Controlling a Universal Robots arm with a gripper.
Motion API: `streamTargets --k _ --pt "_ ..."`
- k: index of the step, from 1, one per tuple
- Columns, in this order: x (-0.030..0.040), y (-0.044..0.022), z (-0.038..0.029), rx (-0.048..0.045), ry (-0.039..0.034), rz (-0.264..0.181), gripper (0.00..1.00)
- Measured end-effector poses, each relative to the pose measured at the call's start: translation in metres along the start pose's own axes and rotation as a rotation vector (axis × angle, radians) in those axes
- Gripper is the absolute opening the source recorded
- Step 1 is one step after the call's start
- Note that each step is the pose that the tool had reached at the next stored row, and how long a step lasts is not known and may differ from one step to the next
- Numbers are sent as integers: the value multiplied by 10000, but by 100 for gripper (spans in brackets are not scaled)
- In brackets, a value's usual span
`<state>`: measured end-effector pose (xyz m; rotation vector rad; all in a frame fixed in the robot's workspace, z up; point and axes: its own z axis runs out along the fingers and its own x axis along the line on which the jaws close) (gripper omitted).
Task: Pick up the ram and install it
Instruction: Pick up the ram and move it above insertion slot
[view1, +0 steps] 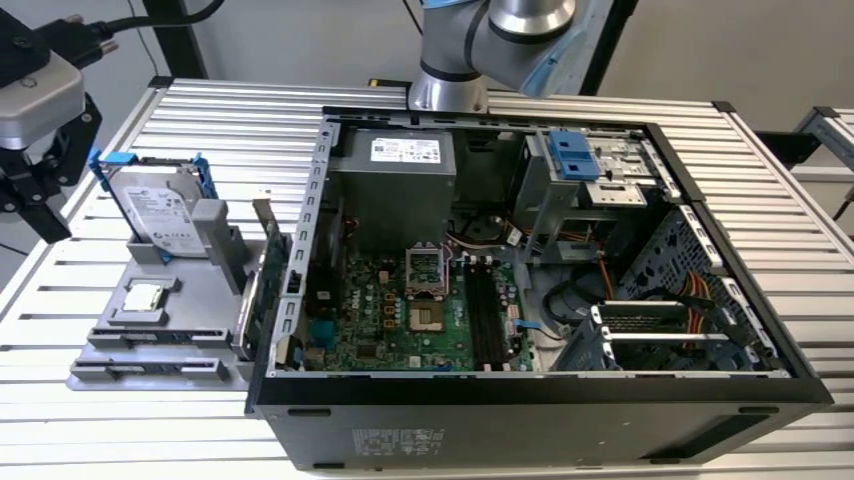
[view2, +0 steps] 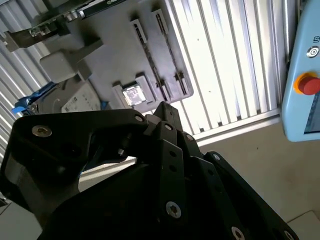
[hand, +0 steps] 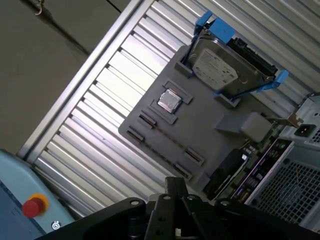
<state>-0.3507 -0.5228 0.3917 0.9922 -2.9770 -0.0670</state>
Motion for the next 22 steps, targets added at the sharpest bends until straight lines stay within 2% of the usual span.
streamTargets --k 22 --pt "0 0 0 53 116 -1498 0"
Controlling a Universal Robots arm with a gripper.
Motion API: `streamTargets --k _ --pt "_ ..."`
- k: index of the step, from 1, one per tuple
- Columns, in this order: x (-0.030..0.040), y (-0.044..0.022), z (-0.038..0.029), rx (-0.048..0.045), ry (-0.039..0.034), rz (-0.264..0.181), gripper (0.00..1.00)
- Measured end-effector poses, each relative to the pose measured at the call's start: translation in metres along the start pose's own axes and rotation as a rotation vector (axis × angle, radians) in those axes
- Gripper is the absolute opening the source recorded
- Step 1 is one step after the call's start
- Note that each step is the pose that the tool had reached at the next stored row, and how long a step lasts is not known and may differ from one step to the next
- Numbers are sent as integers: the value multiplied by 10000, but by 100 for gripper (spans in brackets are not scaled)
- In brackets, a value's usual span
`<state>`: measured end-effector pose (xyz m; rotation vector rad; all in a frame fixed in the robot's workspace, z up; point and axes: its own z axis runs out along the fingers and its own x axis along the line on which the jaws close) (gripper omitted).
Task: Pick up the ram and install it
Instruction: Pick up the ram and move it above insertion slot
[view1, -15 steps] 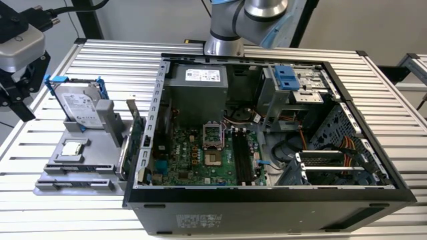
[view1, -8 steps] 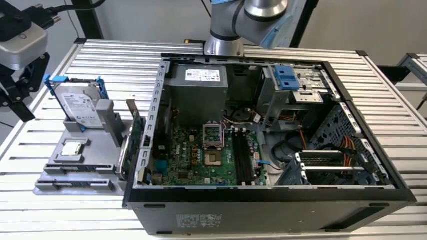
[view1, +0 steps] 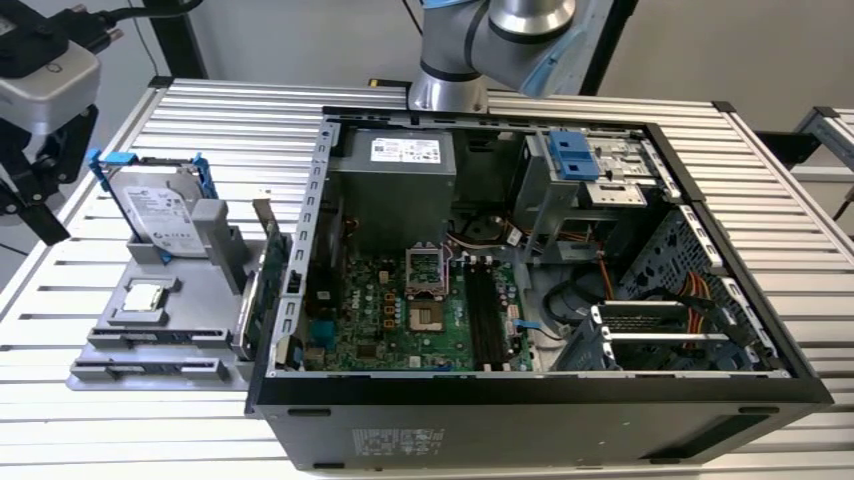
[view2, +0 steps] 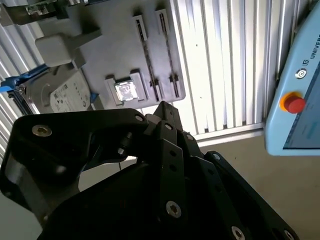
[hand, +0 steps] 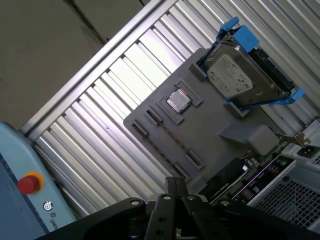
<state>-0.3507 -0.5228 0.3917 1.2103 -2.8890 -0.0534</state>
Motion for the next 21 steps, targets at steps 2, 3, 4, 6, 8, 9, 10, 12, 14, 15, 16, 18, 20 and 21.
streamTargets --k 2,3,4,6,8,9,10,12,14,15,16,18,20,21 --pt "0 0 0 6 12 -144 0" --pt "0 0 0 10 18 -212 0" --pt "0 0 0 14 25 -287 0" --pt "0 0 0 21 38 -434 0" --pt "0 0 0 30 57 -651 0" --pt "0 0 0 34 63 -725 0" --pt "0 0 0 37 69 -796 0" --pt "0 0 0 43 81 -944 0" --pt "0 0 0 49 93 -1086 0" --pt "0 0 0 52 98 -1159 0" --pt "0 0 0 55 104 -1232 0" --pt "0 0 0 60 115 -1368 0" --pt "0 0 0 66 127 -1513 0" --pt "0 0 0 69 133 -1584 0"
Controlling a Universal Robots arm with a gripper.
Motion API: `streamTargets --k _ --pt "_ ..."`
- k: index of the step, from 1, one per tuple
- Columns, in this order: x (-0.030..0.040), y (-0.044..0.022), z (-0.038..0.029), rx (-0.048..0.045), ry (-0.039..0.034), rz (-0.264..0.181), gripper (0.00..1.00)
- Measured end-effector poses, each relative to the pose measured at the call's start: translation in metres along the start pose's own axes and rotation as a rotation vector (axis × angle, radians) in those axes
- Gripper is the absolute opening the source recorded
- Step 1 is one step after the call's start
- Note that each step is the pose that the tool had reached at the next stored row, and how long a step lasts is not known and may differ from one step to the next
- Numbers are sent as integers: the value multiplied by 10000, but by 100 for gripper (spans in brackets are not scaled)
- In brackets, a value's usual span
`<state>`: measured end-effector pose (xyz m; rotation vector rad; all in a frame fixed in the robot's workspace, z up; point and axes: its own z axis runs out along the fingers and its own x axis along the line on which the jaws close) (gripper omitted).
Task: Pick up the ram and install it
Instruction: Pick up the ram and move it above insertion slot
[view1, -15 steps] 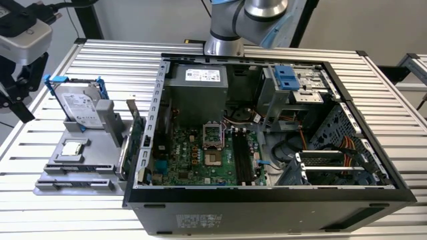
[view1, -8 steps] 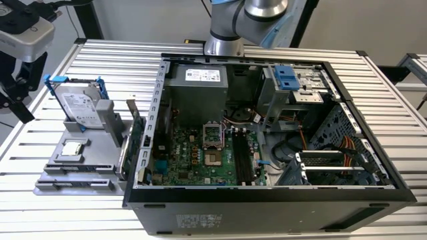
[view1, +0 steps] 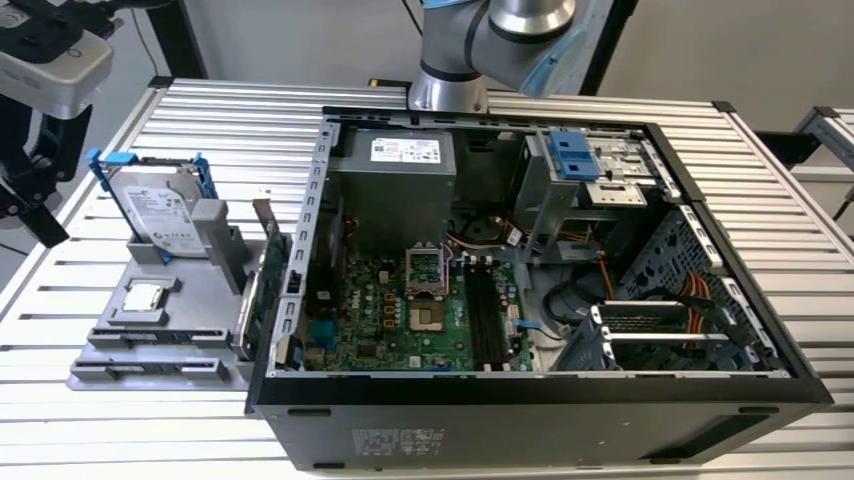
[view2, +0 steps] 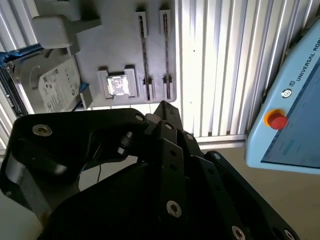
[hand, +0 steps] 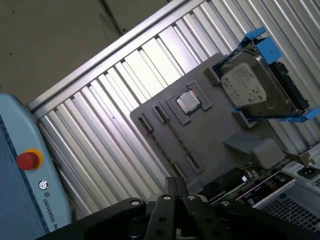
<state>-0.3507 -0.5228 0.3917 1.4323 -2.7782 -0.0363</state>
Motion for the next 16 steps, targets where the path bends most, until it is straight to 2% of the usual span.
streamTargets --k 9,15,16 --pt "-1 1 0 30 58 -689 0" --pt "-5 4 0 40 85 -1329 0" --pt "-7 5 0 53 113 -1767 0"
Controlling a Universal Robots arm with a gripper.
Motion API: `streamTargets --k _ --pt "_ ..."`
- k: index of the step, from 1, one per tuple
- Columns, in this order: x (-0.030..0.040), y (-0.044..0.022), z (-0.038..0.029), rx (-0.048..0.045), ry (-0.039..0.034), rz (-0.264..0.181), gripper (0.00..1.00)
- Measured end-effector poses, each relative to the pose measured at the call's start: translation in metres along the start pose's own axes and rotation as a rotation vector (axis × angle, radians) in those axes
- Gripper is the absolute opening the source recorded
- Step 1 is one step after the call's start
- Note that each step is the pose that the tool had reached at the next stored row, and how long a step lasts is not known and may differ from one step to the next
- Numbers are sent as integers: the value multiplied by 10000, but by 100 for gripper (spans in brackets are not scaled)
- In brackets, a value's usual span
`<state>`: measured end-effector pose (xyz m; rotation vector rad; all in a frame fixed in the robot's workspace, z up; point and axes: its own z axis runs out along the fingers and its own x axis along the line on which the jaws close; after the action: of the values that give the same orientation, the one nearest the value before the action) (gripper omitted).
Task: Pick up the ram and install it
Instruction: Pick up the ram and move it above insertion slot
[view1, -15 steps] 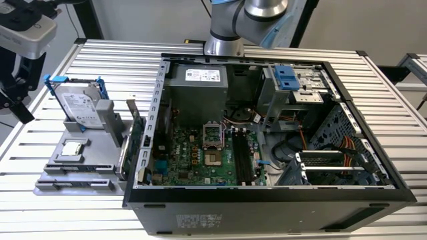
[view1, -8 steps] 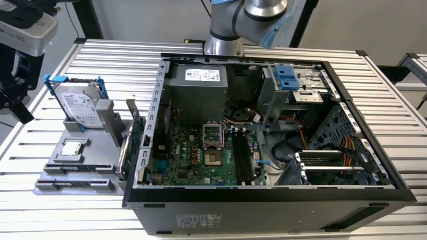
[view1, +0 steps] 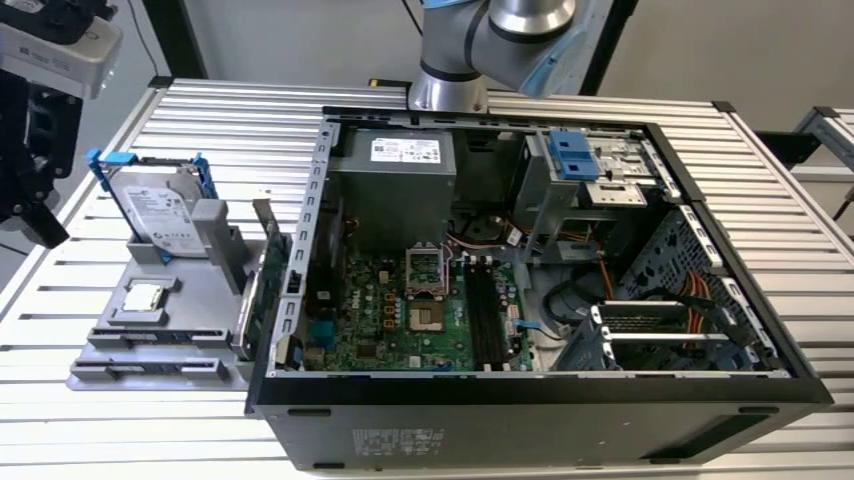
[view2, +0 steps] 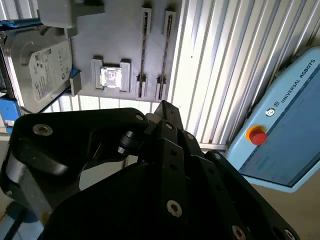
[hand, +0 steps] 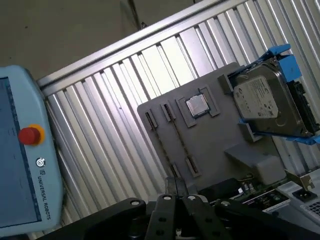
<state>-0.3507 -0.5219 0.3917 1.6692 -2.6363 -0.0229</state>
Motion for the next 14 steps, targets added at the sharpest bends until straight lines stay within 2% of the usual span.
streamTargets --k 1,14 --pt "-1 1 0 6 14 -220 0" --pt "-10 5 0 46 101 -1608 0"
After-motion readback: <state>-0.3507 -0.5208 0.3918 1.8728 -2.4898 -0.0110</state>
